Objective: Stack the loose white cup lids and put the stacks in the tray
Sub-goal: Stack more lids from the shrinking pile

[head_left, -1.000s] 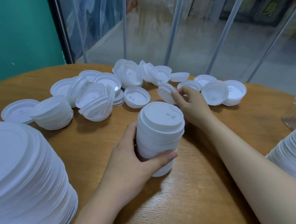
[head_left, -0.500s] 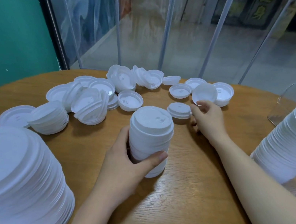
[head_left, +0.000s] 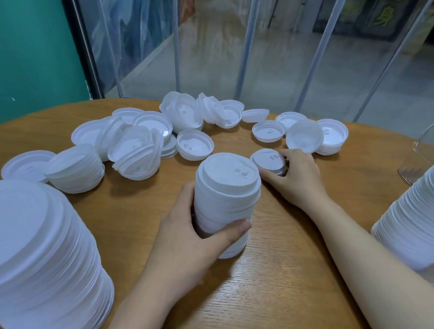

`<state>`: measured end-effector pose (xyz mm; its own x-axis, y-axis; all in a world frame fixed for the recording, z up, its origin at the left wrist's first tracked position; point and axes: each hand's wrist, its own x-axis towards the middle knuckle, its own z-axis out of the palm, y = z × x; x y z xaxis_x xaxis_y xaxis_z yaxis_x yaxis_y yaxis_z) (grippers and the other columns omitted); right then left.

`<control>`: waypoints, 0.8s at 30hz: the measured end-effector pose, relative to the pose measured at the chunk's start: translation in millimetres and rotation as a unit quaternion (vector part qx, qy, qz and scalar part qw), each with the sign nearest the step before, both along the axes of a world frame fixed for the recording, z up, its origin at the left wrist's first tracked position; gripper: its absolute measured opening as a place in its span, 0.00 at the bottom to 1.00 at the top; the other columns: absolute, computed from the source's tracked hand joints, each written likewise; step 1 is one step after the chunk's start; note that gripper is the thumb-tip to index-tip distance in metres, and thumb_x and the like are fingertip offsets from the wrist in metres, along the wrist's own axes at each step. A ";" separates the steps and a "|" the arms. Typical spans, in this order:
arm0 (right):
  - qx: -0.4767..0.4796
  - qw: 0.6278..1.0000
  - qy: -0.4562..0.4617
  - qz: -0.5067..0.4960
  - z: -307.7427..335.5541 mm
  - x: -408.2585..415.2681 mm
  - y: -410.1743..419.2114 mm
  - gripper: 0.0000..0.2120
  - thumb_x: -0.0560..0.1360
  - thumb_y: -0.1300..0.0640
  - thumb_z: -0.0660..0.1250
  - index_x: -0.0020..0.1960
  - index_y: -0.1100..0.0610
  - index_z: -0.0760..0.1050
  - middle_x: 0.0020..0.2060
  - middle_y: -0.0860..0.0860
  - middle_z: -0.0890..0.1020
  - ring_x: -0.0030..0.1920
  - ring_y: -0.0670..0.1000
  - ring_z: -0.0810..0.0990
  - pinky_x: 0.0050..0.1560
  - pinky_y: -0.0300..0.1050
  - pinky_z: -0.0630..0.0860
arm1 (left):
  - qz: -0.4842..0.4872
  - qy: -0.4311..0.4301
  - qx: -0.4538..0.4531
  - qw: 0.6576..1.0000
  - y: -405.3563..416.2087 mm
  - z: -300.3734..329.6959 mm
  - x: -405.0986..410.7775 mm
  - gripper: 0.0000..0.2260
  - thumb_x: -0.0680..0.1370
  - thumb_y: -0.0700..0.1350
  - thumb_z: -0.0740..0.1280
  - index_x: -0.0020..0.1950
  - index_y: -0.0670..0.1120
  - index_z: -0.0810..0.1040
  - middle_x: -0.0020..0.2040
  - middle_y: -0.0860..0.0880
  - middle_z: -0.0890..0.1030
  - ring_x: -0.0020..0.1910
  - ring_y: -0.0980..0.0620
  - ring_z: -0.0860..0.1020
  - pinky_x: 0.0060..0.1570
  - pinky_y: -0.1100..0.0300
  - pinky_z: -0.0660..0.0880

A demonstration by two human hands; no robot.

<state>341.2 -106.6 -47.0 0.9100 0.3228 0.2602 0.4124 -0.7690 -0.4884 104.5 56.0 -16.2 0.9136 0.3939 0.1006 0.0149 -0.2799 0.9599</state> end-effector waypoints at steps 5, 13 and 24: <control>0.143 0.990 0.022 0.002 9.4 -12.7 -1.9 0.26 0.69 0.39 0.78 0.60 0.52 0.77 0.55 0.47 0.79 0.57 0.50 0.78 0.59 0.50 0.76 | 0.003 0.003 0.004 1.000 -0.2 0.6 0.2 0.29 0.67 0.54 0.82 0.64 0.63 0.75 0.58 0.66 0.82 0.59 0.66 0.78 0.58 0.61 0.75; 0.328 0.922 0.068 0.192 71.7 -59.7 9.6 0.25 0.68 0.42 0.73 0.61 0.53 0.77 0.51 0.38 0.81 0.53 0.42 0.79 0.54 0.39 0.75 | 0.001 -0.003 -0.006 1.000 -0.3 1.4 -0.5 0.30 0.67 0.54 0.83 0.65 0.62 0.74 0.59 0.65 0.82 0.60 0.66 0.79 0.57 0.63 0.74; 0.246 0.889 0.117 0.367 80.4 -100.9 21.6 0.25 0.68 0.45 0.72 0.63 0.51 0.76 0.57 0.47 0.82 0.62 0.54 0.80 0.60 0.42 0.74 | -0.008 -0.011 -0.007 1.000 1.2 1.0 -2.0 0.32 0.68 0.57 0.83 0.67 0.64 0.73 0.60 0.63 0.82 0.60 0.63 0.79 0.61 0.53 0.79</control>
<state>240.2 -85.1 33.4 0.5493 0.7518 0.3648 0.5573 -0.0043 -0.8303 102.5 57.2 -15.2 0.9175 0.3804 0.1160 -0.0112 -0.2669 0.9637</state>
